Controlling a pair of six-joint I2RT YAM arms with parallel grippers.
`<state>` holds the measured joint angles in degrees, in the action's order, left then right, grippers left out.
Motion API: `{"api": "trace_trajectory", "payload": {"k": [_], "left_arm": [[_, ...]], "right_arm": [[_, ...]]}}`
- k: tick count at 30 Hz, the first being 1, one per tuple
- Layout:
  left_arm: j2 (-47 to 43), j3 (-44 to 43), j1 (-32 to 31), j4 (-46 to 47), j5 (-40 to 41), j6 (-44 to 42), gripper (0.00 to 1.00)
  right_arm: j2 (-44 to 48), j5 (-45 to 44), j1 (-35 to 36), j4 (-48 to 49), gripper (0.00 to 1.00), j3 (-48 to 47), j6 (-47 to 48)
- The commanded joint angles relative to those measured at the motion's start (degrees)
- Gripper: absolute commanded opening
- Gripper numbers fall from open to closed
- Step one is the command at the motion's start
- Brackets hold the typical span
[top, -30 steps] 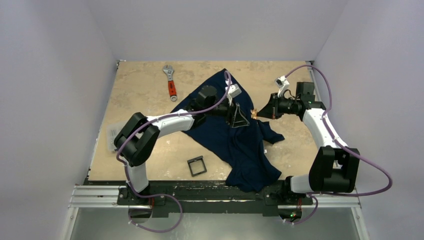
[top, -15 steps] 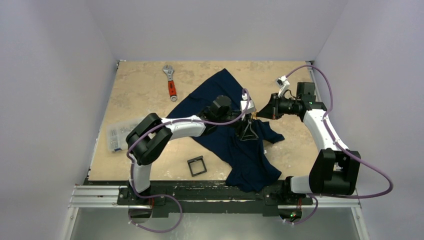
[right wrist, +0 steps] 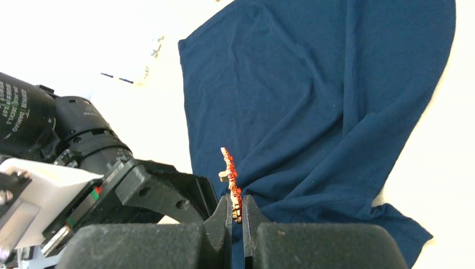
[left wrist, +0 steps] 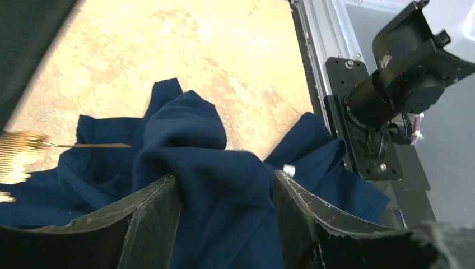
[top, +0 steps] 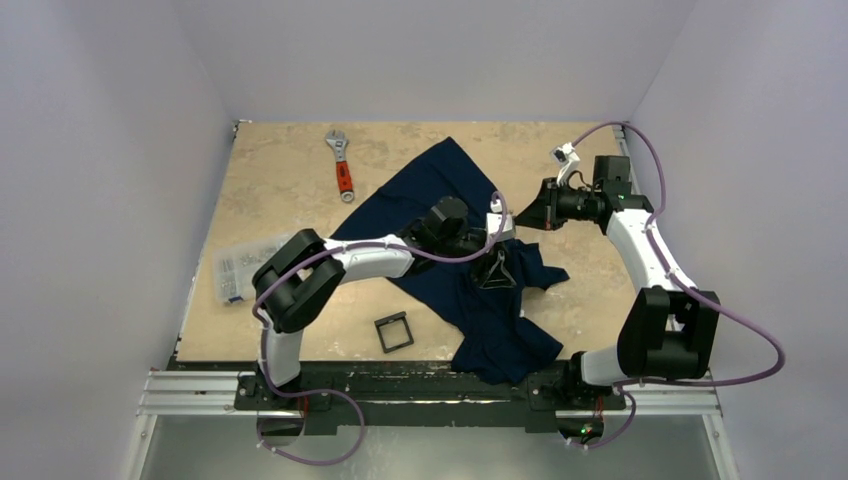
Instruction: Remove the brooch from the garment
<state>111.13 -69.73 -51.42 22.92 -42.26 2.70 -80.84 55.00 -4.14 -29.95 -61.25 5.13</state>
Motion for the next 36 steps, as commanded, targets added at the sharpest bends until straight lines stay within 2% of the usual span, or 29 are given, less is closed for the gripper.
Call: {"api": "trace_trajectory", "payload": {"k": [1, 8, 10, 19, 21, 23, 25, 30, 36], "left_arm": [[-4.13, 1.18, -0.81, -1.36, -2.94, -5.53, 0.58], [-9.82, 5.56, -0.21, -0.77, -1.64, -8.86, 0.64], [-11.94, 7.54, 0.15, 1.11, 0.30, -8.78, 0.65], [-17.08, 13.22, 0.38, 8.49, 11.61, -19.57, 0.73], [-17.51, 14.48, 0.43, 11.82, 11.99, -21.10, 0.78], [-17.99, 15.01, 0.29, 16.26, 11.07, -21.40, 0.93], [-18.29, 14.51, -0.02, 17.25, 9.80, -22.16, 0.98], [-18.15, 14.21, -1.58, 20.15, 8.92, -24.40, 1.00], [-19.01, 14.92, -3.27, 21.49, 6.94, -26.06, 1.00]], "right_arm": [[-0.37, 2.03, 0.10, 2.25, 0.00, -4.38, -1.37], [1.16, 5.19, 0.10, 3.27, 0.00, -5.32, -3.88], [2.24, 7.01, 0.10, 4.23, 0.00, -4.93, -6.17], [9.85, 14.76, 0.10, 9.82, 0.00, -1.74, -17.17], [11.33, 15.99, 0.10, 9.98, 0.00, -1.24, -18.86], [12.61, 17.12, 0.10, 10.06, 0.00, -0.80, -20.40], [13.73, 18.02, 0.11, 10.58, 0.00, -0.20, -21.88], [15.18, 19.24, 0.19, 13.71, 0.00, 1.26, -25.69], [15.06, 19.24, 0.19, 13.60, 0.00, 1.22, -25.55]]}}
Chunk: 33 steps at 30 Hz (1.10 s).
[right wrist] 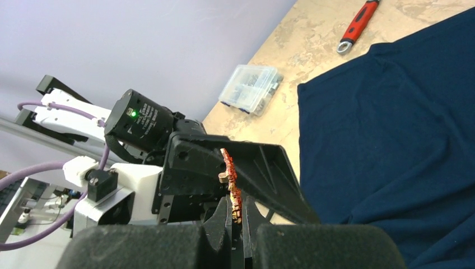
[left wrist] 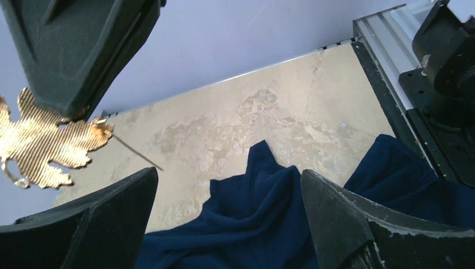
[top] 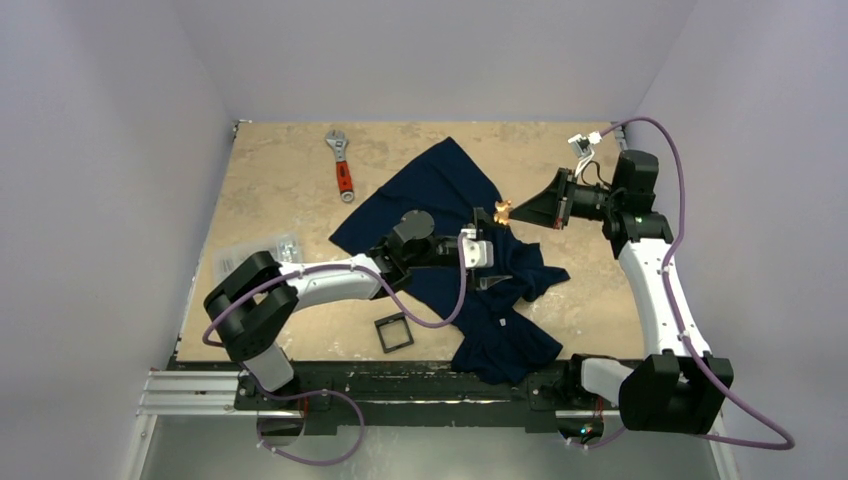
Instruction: Remove the brooch from the garment
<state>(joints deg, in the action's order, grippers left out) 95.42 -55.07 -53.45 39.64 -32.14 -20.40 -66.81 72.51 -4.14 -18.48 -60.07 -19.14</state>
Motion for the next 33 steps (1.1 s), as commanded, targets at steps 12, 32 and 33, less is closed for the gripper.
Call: {"api": "trace_trajectory", "payload": {"k": [12, 32, 33], "left_arm": [[-6.64, 2.17, -4.64, 4.83, -2.83, -2.17, 1.00], [-6.51, -3.44, -3.68, 2.18, 5.35, 6.88, 1.00], [-6.54, -3.72, -3.35, 1.59, 5.89, 7.67, 1.00]], "right_arm": [[-0.52, 0.56, 0.19, 2.31, 0.00, 0.44, 0.71], [0.45, 0.88, 0.19, -3.14, 0.00, 2.05, 5.86], [0.46, 0.94, 0.19, -3.20, 0.00, 2.14, 5.93]]}}
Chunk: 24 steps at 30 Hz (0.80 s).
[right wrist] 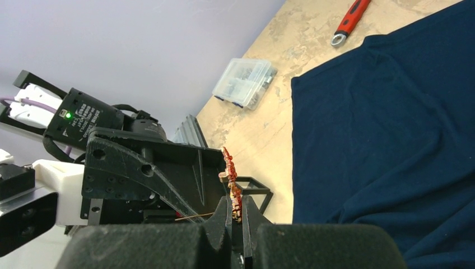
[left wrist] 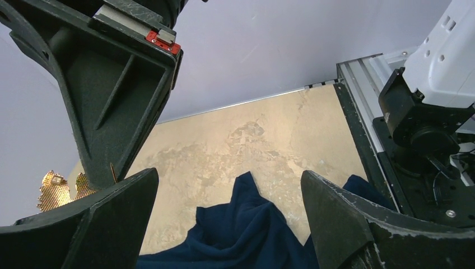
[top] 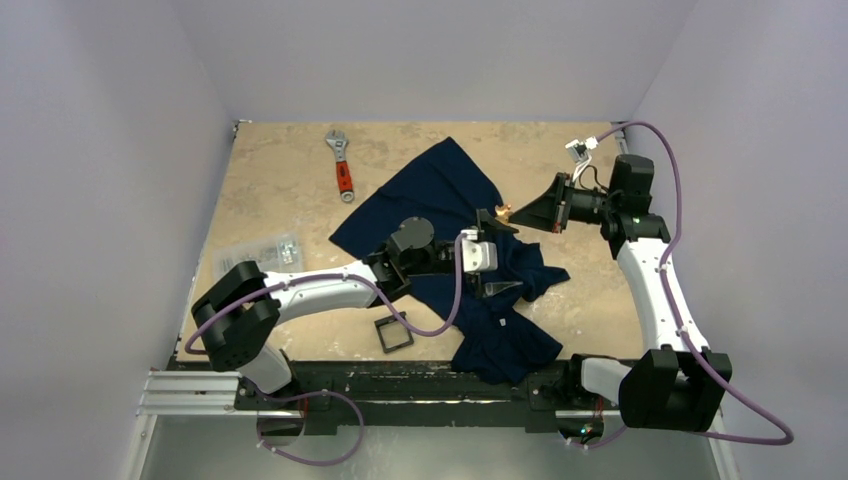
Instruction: Remove the brooch from the garment
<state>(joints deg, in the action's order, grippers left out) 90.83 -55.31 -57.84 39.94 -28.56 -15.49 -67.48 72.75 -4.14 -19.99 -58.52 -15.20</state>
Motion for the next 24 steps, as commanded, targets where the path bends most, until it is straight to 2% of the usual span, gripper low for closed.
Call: {"api": "trace_trajectory", "payload": {"k": [1, 6, 10, 13, 19, 24], "left_arm": [[-1.95, -3.75, 1.33, 0.71, 2.83, 3.73, 1.00], [-2.67, -4.50, 2.79, -1.15, 2.61, 6.33, 1.00], [-3.62, -3.42, 2.82, -1.43, -4.21, 5.68, 0.99], [-3.68, -4.58, 2.94, -3.68, -2.49, 9.15, 0.99], [-2.58, -8.11, 4.60, -7.69, -7.21, 15.96, 0.96], [-0.78, -10.31, 6.95, -6.60, -10.66, 25.97, 0.94]], "right_arm": [[1.13, 0.87, 0.19, -1.87, 0.00, 0.60, 2.14], [1.05, 1.07, 0.19, -2.66, 0.00, 1.27, 2.57], [0.49, 1.53, 0.19, -0.57, 0.00, 2.86, 0.00], [-0.11, 2.05, 0.19, 0.53, 0.00, 3.77, -1.41], [-1.32, 3.62, 0.19, -0.41, 0.00, 5.34, -2.55], [-1.64, 4.09, 0.10, -0.84, 0.00, 6.14, -2.89]]}}
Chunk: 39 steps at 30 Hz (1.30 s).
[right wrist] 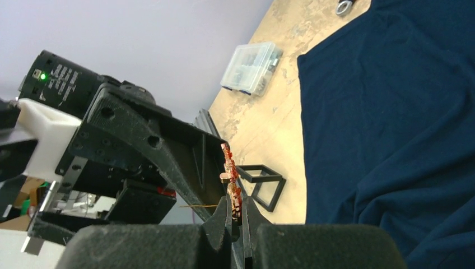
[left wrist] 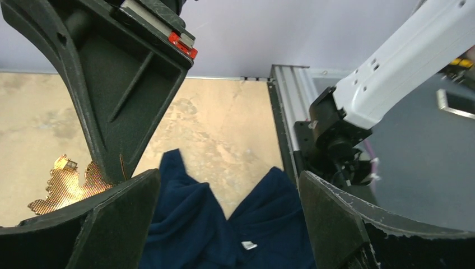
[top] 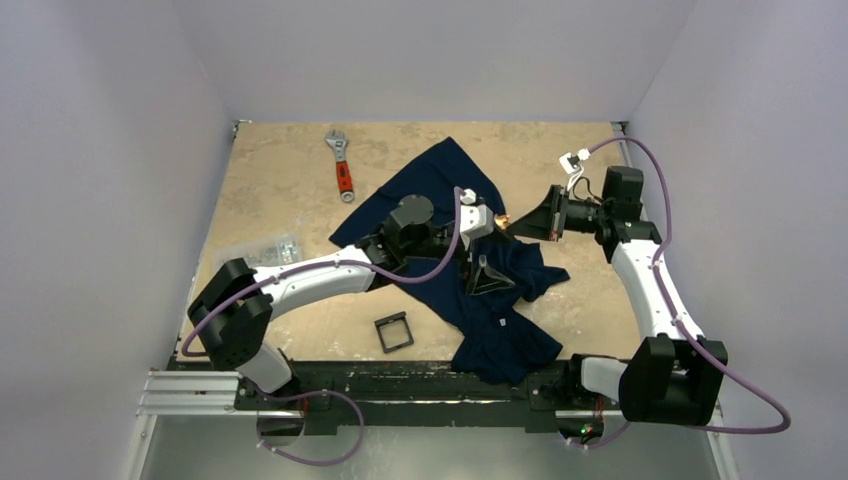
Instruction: Remove the brooch from the garment
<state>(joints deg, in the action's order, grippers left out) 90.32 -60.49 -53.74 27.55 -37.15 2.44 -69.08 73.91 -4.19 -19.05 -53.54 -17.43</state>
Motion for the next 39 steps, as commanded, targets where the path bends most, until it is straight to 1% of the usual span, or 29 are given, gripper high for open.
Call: {"api": "trace_trajectory", "payload": {"k": [1, 4, 13, 18, 20, 22, 25, 26, 28, 30, 31, 33, 36, 39], "left_arm": [[0.04, -5.38, 3.29, 5.92, -2.33, 9.23, 0.94], [-0.04, -5.56, 3.46, 5.74, -1.61, 9.72, 0.94], [0.84, -7.31, 3.89, 6.26, -0.12, 15.41, 0.94], [-0.22, -7.89, 5.61, 5.72, 1.92, 17.14, 0.95], [-2.05, -8.14, 7.37, 3.68, 3.23, 18.01, 0.96], [-3.96, -8.56, 9.77, -2.26, 5.18, 18.91, 0.96], [-5.67, -10.20, 13.59, -14.93, 7.96, 21.17, 0.91], [-5.95, -9.95, 14.67, -16.90, 7.23, 22.61, 0.88], [-6.12, -9.02, 16.06, -19.57, 4.42, 24.94, 0.77], [-6.00, -7.63, 16.29, -19.84, 1.78, 28.36, 0.66], [-5.72, -6.73, 16.24, -18.53, 0.68, 30.36, 0.61], [-4.74, -5.49, 15.98, -14.62, -1.23, 34.96, 0.55], [-2.90, -5.40, 15.31, -12.47, -2.23, 38.71, 0.53], [-0.56, -7.23, 14.94, -12.56, -3.43, 41.20, 0.54]], "right_arm": [[-0.15, 2.83, 0.14, -1.79, 0.00, 1.27, -0.82], [-0.57, 2.47, 0.14, -1.79, 0.00, 1.28, -1.10], [-2.06, 1.83, 0.14, -2.68, 0.00, 1.22, -1.67], [-2.44, 1.77, 0.06, -2.52, 0.00, 1.21, -2.98], [-2.62, 1.84, -0.03, -2.06, 0.00, 1.30, -3.91], [-2.56, 1.97, -0.12, -2.02, 0.00, 1.08, -4.39], [-2.51, 2.10, -0.21, -1.98, 0.00, 0.89, -5.00], [-2.61, 2.16, -0.21, -1.83, 0.00, 0.95, -5.33], [-2.98, 2.42, -0.21, -1.23, 0.00, 1.20, -6.22], [-3.60, 2.81, -0.21, -0.69, 0.00, 1.49, -7.08], [-3.87, 3.03, -0.21, -0.39, 0.00, 1.54, -7.54], [-4.20, 3.36, -0.21, 0.79, 0.00, 1.87, -9.02], [-4.60, 3.88, -0.21, 1.74, 0.00, 2.29, -10.41], [-4.66, 4.22, -0.21, 1.56, 0.00, 2.35, -10.34]]}}
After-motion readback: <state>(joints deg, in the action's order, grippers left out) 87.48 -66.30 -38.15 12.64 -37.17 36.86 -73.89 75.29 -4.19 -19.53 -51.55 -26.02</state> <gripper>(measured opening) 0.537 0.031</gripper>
